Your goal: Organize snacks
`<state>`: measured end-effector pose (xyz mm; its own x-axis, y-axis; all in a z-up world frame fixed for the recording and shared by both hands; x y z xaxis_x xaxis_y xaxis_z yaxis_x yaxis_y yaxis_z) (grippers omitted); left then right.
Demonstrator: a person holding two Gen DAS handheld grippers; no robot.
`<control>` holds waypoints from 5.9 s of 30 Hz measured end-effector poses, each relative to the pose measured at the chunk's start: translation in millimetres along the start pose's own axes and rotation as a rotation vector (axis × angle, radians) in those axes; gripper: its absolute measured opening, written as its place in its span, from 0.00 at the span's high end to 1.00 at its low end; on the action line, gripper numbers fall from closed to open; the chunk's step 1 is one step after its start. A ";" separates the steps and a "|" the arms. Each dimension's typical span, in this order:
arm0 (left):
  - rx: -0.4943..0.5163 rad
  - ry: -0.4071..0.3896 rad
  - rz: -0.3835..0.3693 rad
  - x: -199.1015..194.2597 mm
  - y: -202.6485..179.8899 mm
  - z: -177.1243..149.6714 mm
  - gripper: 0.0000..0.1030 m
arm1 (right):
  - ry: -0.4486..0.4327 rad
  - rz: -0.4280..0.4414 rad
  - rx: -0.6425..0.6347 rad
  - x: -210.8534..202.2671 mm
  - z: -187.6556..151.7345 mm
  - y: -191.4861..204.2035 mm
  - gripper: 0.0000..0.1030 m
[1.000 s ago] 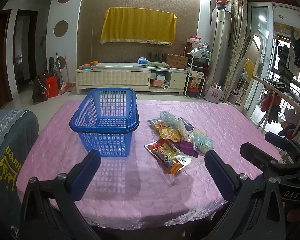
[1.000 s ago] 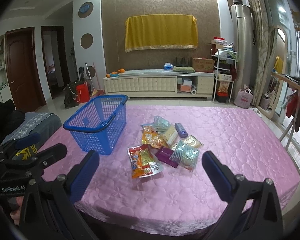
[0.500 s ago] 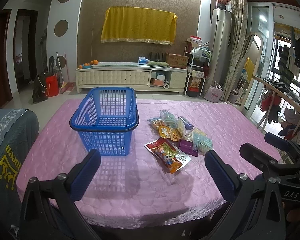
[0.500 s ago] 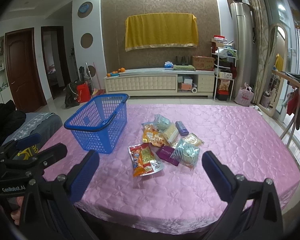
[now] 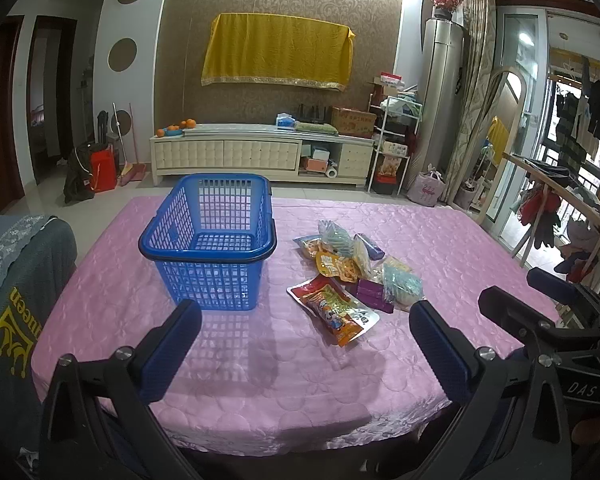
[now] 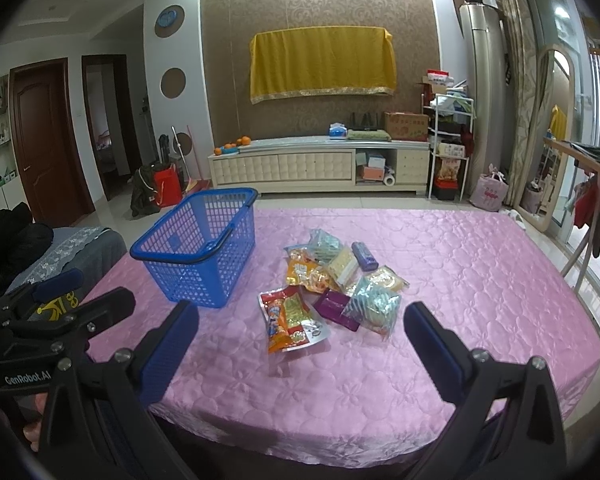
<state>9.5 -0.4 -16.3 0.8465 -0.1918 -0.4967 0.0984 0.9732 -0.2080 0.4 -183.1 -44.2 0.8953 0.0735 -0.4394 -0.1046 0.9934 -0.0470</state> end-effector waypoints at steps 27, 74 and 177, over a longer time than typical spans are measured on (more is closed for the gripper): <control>0.007 0.009 0.038 12.0 2.8 17.4 0.00 | -0.015 0.026 -0.048 11.9 9.9 4.4 0.00; -0.233 0.591 0.071 262.8 18.0 -43.1 0.53 | 0.326 -0.087 0.011 197.8 -44.8 -90.2 0.00; -0.017 0.182 -0.084 50.6 90.7 80.8 0.85 | 0.092 0.203 -0.312 100.4 94.2 123.1 0.27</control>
<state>103.5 88.4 7.8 0.7269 -0.2931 -0.6211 0.1541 0.9509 -0.2684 118.1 -45.1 -9.6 0.8019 0.2436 -0.5455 -0.4153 0.8837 -0.2159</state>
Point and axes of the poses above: each gripper's, at about its wrist camera, not at the fingertips, and x roughly the way its jaws point, y to its left, z to its top, the point moved 2 cm from there along x, roughly the way its jaws point, and after that the axes turned 10 degrees about -z, right-handed, at the moved point
